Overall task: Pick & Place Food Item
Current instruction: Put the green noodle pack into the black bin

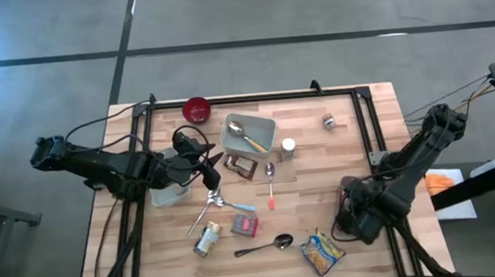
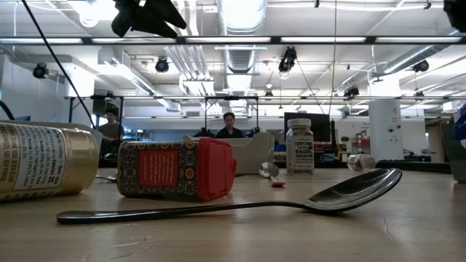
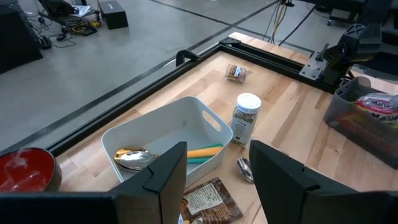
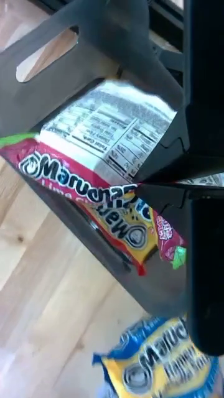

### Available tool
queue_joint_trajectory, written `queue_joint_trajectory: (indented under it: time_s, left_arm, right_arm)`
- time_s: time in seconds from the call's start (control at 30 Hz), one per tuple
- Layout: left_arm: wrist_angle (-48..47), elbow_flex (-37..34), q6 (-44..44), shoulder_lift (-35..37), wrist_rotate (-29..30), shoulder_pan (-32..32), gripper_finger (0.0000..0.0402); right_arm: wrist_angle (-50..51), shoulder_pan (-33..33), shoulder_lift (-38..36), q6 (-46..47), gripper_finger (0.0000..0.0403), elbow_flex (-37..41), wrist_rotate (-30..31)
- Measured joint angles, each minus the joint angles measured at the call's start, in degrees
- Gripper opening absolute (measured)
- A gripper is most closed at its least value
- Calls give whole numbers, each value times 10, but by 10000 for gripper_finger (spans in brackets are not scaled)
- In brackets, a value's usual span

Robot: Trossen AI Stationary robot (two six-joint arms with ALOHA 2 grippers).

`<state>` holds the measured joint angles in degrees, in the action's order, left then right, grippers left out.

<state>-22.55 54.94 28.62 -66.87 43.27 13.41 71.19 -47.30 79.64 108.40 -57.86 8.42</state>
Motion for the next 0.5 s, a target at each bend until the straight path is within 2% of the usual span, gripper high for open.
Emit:
queue_joint_trajectory:
  time_s: [0.17,0.5]
  left_arm:
    - [0,0,0,0,0,0,179]
    - [0,0,0,0,0,0,179]
  right_arm:
    - [-31,3,0,-2,8,35,-23]
    - [-132,3,-1,-32,8,79,-24]
